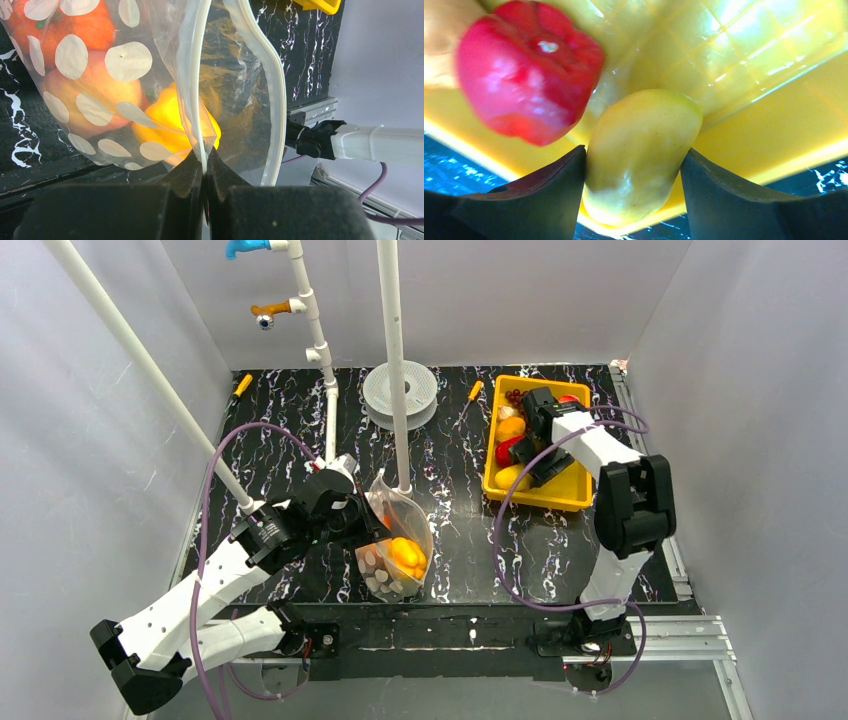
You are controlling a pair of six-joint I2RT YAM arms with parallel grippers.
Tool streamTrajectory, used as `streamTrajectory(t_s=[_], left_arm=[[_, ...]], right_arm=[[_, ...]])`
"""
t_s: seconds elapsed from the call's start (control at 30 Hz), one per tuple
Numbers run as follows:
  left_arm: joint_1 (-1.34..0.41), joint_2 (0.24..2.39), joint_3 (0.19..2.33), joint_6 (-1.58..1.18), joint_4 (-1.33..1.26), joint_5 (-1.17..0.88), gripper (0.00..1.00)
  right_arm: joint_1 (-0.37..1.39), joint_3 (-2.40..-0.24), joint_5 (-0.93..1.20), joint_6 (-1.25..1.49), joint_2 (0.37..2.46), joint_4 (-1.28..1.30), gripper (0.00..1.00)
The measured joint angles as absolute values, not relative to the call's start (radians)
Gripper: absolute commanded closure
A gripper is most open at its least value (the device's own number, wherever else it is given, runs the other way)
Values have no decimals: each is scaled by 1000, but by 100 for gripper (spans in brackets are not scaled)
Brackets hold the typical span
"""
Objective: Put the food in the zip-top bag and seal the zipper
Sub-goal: Pick up the fake fruit from the bin, then place the fake fruit in the zipper food storage bag.
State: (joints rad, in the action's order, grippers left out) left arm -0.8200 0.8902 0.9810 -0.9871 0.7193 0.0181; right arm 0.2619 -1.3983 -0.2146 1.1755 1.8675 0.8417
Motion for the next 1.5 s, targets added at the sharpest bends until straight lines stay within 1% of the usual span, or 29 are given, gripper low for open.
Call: streamTrajectory(t_s=[0.07,0.27,0.37,0.47,0.6,0.77,0.87,1.23,1.33,1.5], left_arm=[[-820,891,981,-987,719,18,100],[-820,891,981,-987,719,18,100],[-820,891,981,-987,719,17,100],[-820,891,981,-987,719,17,100],[-820,891,981,-987,719,16,100],[-820,891,981,-987,718,16,100],[-820,891,981,-987,717,15,100],[-820,896,981,-987,710,10,100],[-820,903,981,-988,703,6,100],[-820,925,983,-995,688,-28,100]], right_arm=[[262,-1396,-236,1172,1814,846,75],[262,-1343,-306,1121,1598,799,94],[262,-1237,-295,1043,1486,691,98],[258,-1082,-175,913,1390,523,99],[258,-903,90,778,1338,261,99],[271,-813,352,703,1334,35,99],[302,-813,437,656,1311,-43,99],[581,-868,520,467,1068,-78,88],[651,-890,527,439,1044,-84,87],[763,-946,498,387,1066,-76,80]])
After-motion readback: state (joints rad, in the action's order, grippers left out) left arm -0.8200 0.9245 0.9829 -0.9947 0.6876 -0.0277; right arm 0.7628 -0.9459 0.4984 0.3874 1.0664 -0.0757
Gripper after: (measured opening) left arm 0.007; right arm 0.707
